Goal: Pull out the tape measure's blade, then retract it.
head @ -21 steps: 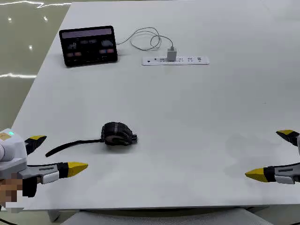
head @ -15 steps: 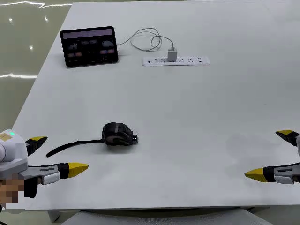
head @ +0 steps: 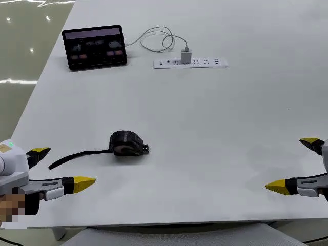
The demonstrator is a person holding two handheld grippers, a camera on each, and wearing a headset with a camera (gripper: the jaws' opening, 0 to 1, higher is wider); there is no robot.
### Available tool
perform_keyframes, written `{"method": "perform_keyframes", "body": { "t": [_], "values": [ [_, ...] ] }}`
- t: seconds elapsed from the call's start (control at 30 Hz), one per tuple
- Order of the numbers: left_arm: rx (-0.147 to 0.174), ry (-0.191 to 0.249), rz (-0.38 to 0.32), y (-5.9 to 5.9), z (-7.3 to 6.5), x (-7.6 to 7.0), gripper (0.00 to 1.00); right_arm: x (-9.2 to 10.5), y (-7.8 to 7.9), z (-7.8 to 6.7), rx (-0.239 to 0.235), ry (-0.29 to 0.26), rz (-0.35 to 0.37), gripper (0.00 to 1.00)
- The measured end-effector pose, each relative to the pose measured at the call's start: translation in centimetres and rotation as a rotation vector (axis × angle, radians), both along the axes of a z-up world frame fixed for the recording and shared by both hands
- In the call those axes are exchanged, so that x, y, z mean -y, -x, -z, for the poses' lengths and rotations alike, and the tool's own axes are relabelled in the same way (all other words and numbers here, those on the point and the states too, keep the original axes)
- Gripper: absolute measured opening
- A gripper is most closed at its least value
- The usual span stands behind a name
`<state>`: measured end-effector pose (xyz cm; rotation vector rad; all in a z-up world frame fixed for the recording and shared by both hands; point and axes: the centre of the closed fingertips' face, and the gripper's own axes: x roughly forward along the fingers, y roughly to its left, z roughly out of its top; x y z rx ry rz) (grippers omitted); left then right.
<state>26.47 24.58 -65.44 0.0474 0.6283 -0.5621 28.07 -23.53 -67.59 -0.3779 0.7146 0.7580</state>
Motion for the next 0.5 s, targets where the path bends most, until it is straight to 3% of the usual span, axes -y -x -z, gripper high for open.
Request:
{"method": "perform_keyframes", "body": {
  "t": [0.1, 0.23, 0.5],
  "values": [
    [0.008, 0.000, 0.013, -0.6, -0.4, 0.4, 1.00, -0.1, -0.1, -0.3, 0.005, -0.003, 0.001, 1.00],
    [-0.014, 0.002, 0.049, -1.0, 0.0, 0.9, 1.00, -0.5, -0.4, -0.5, 0.013, -0.002, -0.012, 1.00],
    [-0.023, 0.030, 0.122, -2.1, 0.0, 2.8, 1.00, -3.2, -1.8, -1.2, 0.054, -0.023, -0.085, 1.00]
  ]
}}
